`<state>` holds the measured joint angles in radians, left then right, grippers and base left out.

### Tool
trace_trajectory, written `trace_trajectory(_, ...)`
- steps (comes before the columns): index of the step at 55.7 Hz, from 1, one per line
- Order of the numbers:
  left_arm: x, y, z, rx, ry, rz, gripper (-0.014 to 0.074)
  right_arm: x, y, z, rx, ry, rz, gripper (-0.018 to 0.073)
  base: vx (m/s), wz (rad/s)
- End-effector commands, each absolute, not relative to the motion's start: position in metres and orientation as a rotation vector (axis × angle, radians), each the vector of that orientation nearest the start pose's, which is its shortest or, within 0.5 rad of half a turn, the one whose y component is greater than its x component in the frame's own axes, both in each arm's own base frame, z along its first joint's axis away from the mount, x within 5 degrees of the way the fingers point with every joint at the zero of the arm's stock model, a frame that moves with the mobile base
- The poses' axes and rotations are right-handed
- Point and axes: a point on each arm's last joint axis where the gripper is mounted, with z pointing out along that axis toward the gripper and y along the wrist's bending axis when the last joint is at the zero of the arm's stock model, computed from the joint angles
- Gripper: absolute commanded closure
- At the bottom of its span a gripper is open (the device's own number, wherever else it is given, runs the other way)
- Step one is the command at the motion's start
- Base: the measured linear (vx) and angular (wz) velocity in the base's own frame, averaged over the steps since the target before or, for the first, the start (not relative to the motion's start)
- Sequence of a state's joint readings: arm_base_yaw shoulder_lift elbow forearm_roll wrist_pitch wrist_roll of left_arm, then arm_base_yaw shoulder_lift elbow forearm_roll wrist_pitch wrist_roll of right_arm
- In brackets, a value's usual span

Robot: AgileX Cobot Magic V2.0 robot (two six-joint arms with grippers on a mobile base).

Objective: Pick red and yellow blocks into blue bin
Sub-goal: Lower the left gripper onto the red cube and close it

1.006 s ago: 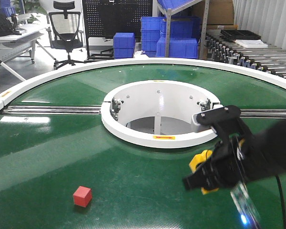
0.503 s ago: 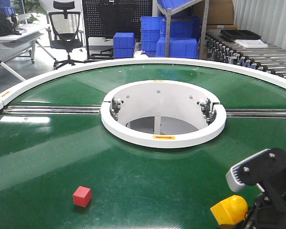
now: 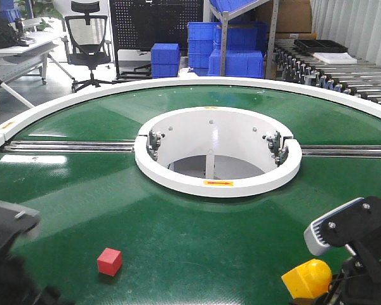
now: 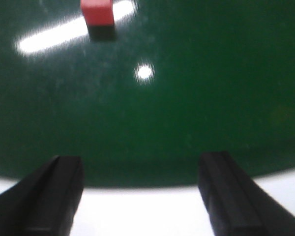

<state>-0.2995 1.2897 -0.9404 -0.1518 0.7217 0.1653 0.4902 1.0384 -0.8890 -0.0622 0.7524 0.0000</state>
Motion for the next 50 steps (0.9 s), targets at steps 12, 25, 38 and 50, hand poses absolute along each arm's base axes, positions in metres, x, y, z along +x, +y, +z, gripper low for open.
trace_trajectory(12,0.327,-0.113,0.293,0.507,2.435,-0.220,-0.0001,0.183,0.093,0.342,-0.605,2.203,0.166,0.0284,0.00,0.00)
trace_trajectory(25,0.383,-0.127,0.267,0.561,2.501,-0.138,0.0000,0.183,0.093,0.342,-0.604,2.203,0.167,0.0284,0.00,0.00)
trace_trajectory(38,0.424,-0.137,0.251,0.527,2.531,-0.106,0.0001,0.183,0.093,0.342,-0.604,2.203,0.167,0.0284,0.00,0.00)
trace_trajectory(50,0.448,-0.139,0.234,0.492,2.565,-0.108,0.0002,0.183,0.093,0.342,-0.604,2.203,0.167,0.0284,0.00,0.00)
